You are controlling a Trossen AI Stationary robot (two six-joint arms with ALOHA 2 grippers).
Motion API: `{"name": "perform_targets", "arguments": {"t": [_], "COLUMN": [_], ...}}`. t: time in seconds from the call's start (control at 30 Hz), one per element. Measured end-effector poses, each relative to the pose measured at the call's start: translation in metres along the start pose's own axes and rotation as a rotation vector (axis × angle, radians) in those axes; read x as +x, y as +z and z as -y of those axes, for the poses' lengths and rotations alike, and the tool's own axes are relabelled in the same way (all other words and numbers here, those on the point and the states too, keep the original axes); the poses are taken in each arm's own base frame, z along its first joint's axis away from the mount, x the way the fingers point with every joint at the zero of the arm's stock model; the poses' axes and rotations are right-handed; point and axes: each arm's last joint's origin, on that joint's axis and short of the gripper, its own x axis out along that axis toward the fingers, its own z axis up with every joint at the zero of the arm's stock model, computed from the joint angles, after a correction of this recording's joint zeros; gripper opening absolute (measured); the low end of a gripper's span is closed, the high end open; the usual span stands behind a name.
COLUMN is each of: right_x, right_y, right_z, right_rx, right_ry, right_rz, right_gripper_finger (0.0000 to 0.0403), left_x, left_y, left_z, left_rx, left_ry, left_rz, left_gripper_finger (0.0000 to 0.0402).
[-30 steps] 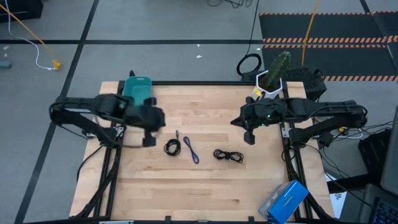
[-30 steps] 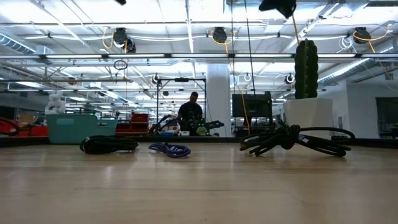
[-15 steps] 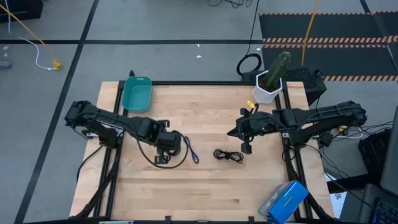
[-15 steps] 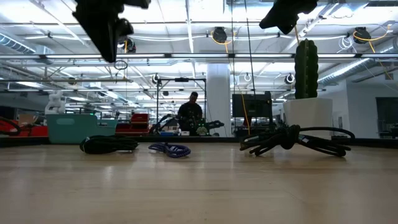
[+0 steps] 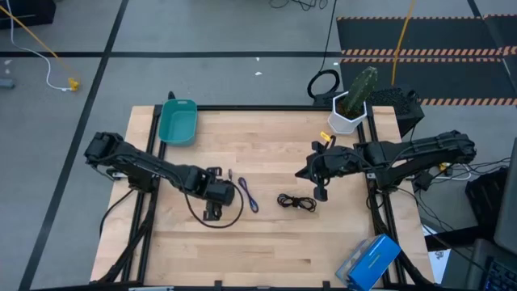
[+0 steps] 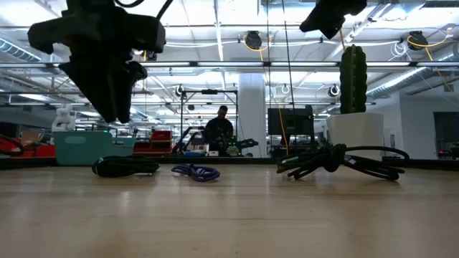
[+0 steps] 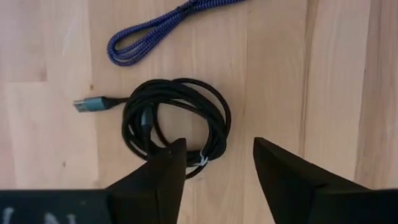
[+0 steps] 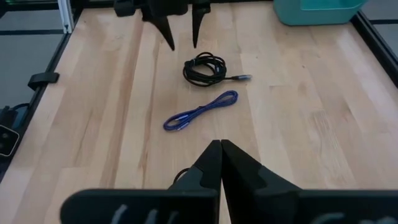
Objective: Pick and place USB-C Cables
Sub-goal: Put the black HDMI cable into the blue bin
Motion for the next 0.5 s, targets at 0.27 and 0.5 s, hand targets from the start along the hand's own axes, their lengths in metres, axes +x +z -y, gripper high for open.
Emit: {"name": "perform_targets", "arguments": {"t": [0.27,0.5], "right_x": [0.0,0.0], "right_y": [0.0,0.0], "right_z": [0.0,0.0], "right_rx": [0.005,0.008], "right_ry": [0.0,0.0], "right_rz": [0.0,0.001], "right_gripper_finger": [0.0,0.0], "left_x": [0.024,0.058], "left_y": [0.001,-0.002], "left_z": [0.003,0.009], "left_rx": [-0.005,0.015], "left_ry": [-0.002,0.006], "left_rz": [0.009,-0.117], "left_gripper_finger": [0.0209,0.0209]}}
